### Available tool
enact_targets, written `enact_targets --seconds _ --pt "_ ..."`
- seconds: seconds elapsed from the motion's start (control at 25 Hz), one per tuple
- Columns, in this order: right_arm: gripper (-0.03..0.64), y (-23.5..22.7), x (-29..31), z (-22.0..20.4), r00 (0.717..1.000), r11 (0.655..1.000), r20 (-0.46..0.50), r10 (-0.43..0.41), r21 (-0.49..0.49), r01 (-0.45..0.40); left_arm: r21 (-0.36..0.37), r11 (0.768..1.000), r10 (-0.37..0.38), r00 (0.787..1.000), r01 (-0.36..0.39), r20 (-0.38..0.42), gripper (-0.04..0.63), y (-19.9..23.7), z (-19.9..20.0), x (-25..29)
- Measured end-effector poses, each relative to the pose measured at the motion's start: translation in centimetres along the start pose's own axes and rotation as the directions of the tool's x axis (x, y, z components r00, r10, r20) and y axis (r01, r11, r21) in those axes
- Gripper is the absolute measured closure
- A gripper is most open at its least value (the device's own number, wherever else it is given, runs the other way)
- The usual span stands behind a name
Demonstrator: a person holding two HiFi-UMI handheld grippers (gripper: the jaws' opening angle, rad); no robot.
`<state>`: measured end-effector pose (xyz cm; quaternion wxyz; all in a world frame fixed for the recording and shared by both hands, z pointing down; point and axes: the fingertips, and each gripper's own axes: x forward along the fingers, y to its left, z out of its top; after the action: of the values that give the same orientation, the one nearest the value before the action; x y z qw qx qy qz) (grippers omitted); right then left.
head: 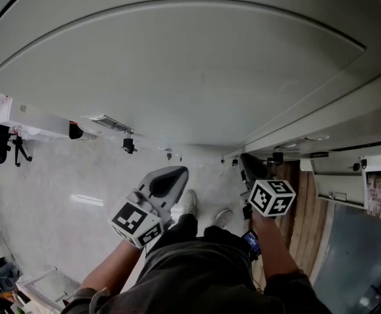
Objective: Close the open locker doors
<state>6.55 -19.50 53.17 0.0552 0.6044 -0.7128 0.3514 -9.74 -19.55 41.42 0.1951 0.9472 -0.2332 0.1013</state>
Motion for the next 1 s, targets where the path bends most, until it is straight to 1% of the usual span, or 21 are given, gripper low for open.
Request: enact_targets --seconds 0.24,1.0 --pt "0.581 0.1 0.6 0.5 1.000 1.000 0.002 0.007 -0.005 -0.007 -0.001 1.000 0.015 1.000 -0.015 0.006 0.592 0.4 0.1 -0.2" --pt "0.581 -0.1 1.1 1.2 1.000 1.000 0.009 0.011 -0.008 -0.011 0.008 1.000 0.023 1.000 -0.023 0.006 0.592 0.1 0.5 -0.7"
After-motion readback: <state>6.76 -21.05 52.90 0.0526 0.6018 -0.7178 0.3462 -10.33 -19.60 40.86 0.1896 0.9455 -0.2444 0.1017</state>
